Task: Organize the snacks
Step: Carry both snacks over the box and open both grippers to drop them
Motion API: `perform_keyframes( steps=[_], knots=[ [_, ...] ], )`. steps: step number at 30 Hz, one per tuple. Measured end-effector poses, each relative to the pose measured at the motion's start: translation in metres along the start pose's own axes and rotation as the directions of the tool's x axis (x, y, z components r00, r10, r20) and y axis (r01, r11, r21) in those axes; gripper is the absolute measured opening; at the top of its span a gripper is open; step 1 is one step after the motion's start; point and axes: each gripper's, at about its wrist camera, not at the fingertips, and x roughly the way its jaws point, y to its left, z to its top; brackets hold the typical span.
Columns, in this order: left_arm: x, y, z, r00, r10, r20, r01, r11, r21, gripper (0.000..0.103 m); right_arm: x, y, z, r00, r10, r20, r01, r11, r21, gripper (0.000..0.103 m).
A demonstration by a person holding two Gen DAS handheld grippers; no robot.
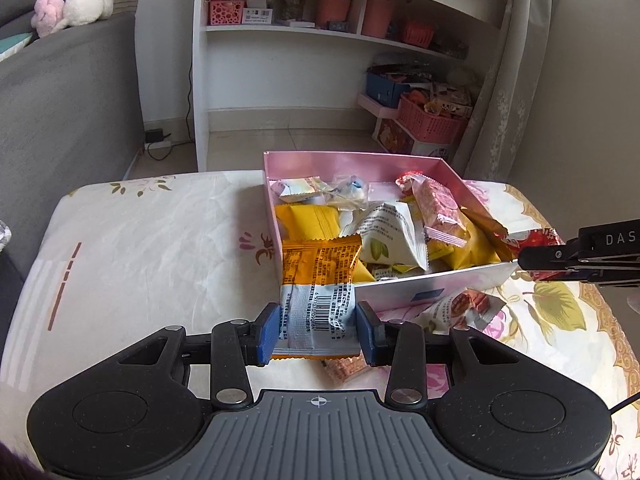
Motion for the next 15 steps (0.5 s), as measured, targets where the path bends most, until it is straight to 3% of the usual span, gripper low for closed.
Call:
perform_keyframes(
  steps=[6,15],
  knots=[
    [0.010,-0.010,0.019,1.000,-0.024,0.019,0.025,0.999,-0.045,0.038,0.009,0.005,0.007,0.998,0.046,0.032,-0.048,0.997,0.067,0.023],
    [0.035,-0.033,0.059,0.998,-0.054,0.031,0.053,0.999,0.002,0.038,0.018,-0.011,0.020,0.992,0.050,0.112,-0.069,0.982,0.176,0.024]
  ],
)
